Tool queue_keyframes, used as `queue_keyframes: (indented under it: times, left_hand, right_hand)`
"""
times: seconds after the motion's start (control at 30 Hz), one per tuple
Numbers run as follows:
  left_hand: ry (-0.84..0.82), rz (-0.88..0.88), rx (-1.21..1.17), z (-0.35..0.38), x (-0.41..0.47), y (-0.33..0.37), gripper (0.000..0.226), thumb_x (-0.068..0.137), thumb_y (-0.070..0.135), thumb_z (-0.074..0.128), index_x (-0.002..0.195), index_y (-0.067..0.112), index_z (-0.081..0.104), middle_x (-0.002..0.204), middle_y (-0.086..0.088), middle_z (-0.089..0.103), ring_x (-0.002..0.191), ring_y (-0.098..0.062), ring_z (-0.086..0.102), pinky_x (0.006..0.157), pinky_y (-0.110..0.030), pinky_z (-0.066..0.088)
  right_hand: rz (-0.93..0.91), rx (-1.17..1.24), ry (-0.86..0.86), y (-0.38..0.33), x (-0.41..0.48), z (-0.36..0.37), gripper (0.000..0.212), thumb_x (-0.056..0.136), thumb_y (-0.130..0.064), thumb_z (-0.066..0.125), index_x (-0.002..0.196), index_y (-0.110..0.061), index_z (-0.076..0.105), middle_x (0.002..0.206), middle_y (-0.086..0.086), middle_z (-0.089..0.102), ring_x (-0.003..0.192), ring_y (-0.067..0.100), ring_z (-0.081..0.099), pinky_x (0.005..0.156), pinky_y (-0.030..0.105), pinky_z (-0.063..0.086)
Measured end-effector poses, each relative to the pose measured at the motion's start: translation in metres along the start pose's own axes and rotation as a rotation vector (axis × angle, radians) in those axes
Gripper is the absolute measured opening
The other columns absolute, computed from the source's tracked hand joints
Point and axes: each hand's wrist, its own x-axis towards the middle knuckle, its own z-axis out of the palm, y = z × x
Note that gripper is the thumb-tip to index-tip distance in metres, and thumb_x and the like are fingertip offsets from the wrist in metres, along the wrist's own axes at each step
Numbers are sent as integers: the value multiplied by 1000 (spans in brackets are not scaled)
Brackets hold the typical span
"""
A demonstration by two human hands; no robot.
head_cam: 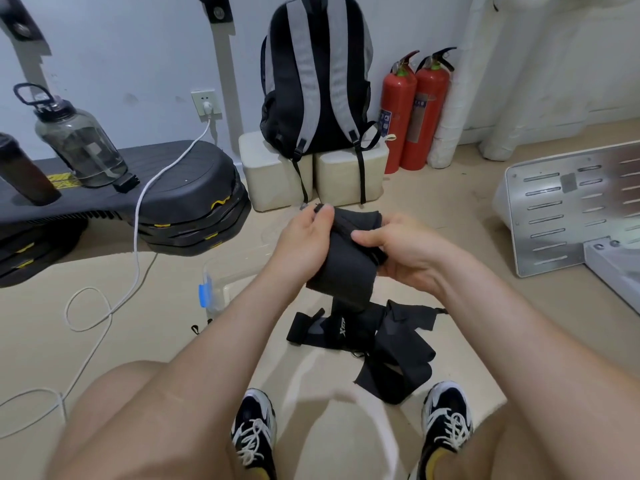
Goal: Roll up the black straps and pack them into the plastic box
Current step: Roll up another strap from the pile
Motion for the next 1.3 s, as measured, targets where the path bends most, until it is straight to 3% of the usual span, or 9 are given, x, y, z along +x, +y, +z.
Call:
queue_keyframes:
  times: [0.1, 0.2, 0.37, 0.67, 0.83, 0.97, 1.1, 1.23, 1.3]
  left_hand:
    - [70, -266, -200, -4, 8, 4, 30, 100, 46, 43, 95, 22, 60, 101, -3, 66, 95, -23, 64, 87, -39, 54]
    - [108, -313, -170, -4, 12, 3, 24, 101, 32, 44, 86, 19, 56, 89, -4, 62, 79, -20, 59, 67, -31, 50]
    - [26, -130, -18, -1, 14, -10, 39, 100, 26, 42, 97, -6, 64, 84, -13, 61, 78, -25, 59, 72, -39, 55]
    - [-23, 72, 567, 0, 4, -17, 41, 104, 48, 32, 99, 10, 47, 98, -6, 56, 94, -27, 50, 77, -36, 35]
    - [-253, -59, -105, -6, 2, -13, 23, 100, 45, 52, 112, 27, 61, 106, 4, 73, 98, -13, 70, 76, -33, 58]
    - [-508, -141, -76, -6, -9, -19, 21, 91, 18, 71, 112, 18, 67, 103, 3, 76, 94, -16, 73, 77, -31, 59]
    - [-593, -174, -102, -8, -20, -27, 31, 94, 1, 62, 119, 18, 62, 102, 1, 76, 89, -16, 73, 80, -37, 57]
    - [-399, -159, -385, -20, -26, -23, 49, 92, 0, 63, 130, 29, 51, 78, -10, 75, 64, -19, 71, 62, -32, 59]
    - [-399, -93, -470, -29, -30, -21, 56, 90, -1, 63, 129, 37, 54, 83, -16, 73, 66, -22, 70, 61, -32, 60]
  right_hand:
    - [-12, -42, -9, -2, 1, 2, 27, 97, 4, 51, 100, -13, 71, 89, 3, 75, 83, 15, 70, 67, 28, 58]
    - [-13, -110, 23, -4, 1, 6, 22, 95, 1, 54, 92, -12, 71, 82, 1, 73, 80, 14, 66, 73, 31, 55]
    - [-7, -99, 51, -6, 1, 5, 15, 94, -28, 65, 89, -15, 72, 74, -3, 75, 69, 10, 72, 58, 25, 55]
    - [-14, -157, 68, -1, 3, 8, 16, 100, -16, 56, 96, -9, 70, 79, 4, 72, 63, 9, 70, 52, 22, 55]
    - [-69, -14, 126, -11, 11, 2, 18, 101, -6, 51, 102, -5, 69, 99, 15, 74, 90, 25, 72, 75, 33, 60]
    - [-103, 143, 171, -25, 15, -8, 21, 104, -6, 46, 107, -5, 66, 98, 11, 73, 82, 19, 71, 66, 29, 60]
    - [-109, -277, 339, -24, 28, -23, 24, 103, -17, 44, 124, -11, 54, 117, 11, 65, 104, 26, 64, 89, 45, 56]
    - [-73, -411, 498, -21, 32, -32, 17, 98, -9, 47, 115, -8, 46, 113, 14, 55, 98, 27, 58, 53, 29, 54]
    - [-47, -405, 537, -20, 35, -35, 29, 93, -8, 51, 120, -6, 40, 111, 15, 52, 100, 30, 59, 56, 37, 59]
